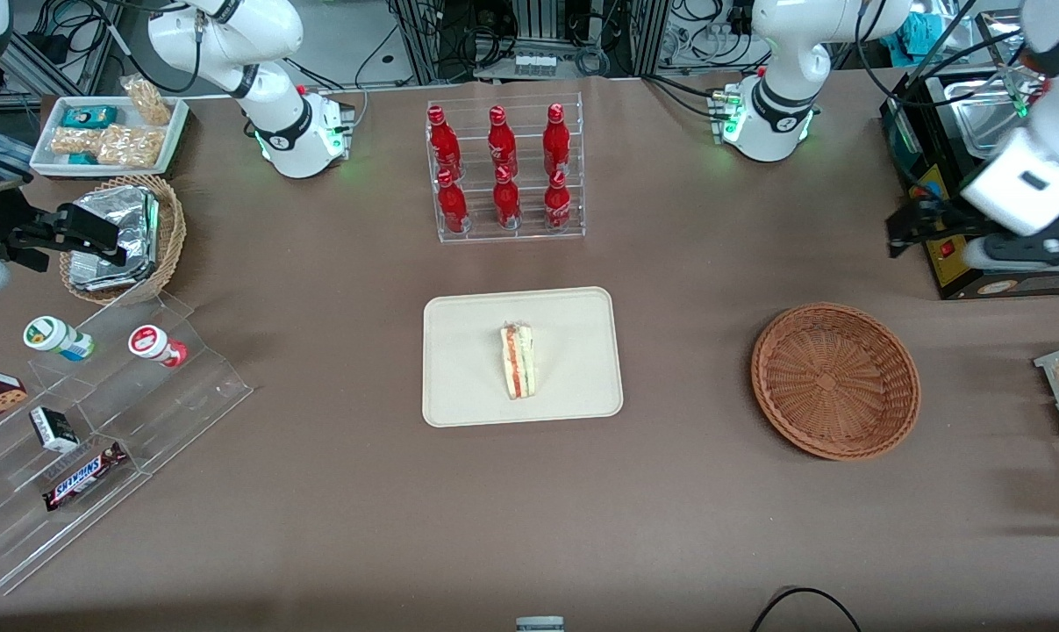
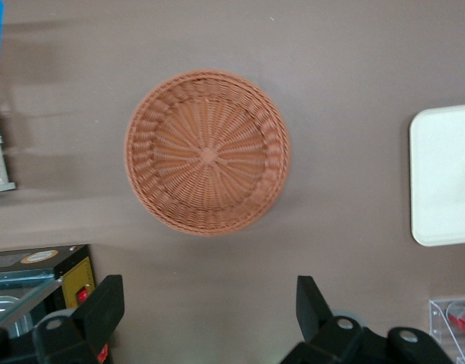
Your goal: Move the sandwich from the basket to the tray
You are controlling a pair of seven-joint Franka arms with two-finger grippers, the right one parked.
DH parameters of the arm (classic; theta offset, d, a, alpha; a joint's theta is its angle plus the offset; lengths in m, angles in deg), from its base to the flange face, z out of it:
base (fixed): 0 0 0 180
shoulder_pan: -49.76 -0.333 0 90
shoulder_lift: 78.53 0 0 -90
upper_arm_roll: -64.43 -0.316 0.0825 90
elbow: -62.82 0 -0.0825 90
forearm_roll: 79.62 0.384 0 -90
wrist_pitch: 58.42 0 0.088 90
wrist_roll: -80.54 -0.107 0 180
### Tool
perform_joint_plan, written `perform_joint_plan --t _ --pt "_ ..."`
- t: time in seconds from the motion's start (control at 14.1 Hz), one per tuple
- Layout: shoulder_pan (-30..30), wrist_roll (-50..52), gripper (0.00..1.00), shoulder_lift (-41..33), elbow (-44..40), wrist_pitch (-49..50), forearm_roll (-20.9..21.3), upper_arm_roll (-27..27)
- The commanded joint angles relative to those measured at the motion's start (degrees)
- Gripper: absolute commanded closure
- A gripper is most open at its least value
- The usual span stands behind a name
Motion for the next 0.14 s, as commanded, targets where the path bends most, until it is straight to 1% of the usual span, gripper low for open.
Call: perform_joint_plan --t 0.0,0.07 --pt "-0.36 -0.64 0.00 0.91 -1.92 1.23 -0.25 -0.21" --pt "-0.36 -0.55 0.00 0.91 -1.92 1.32 -0.25 -0.21"
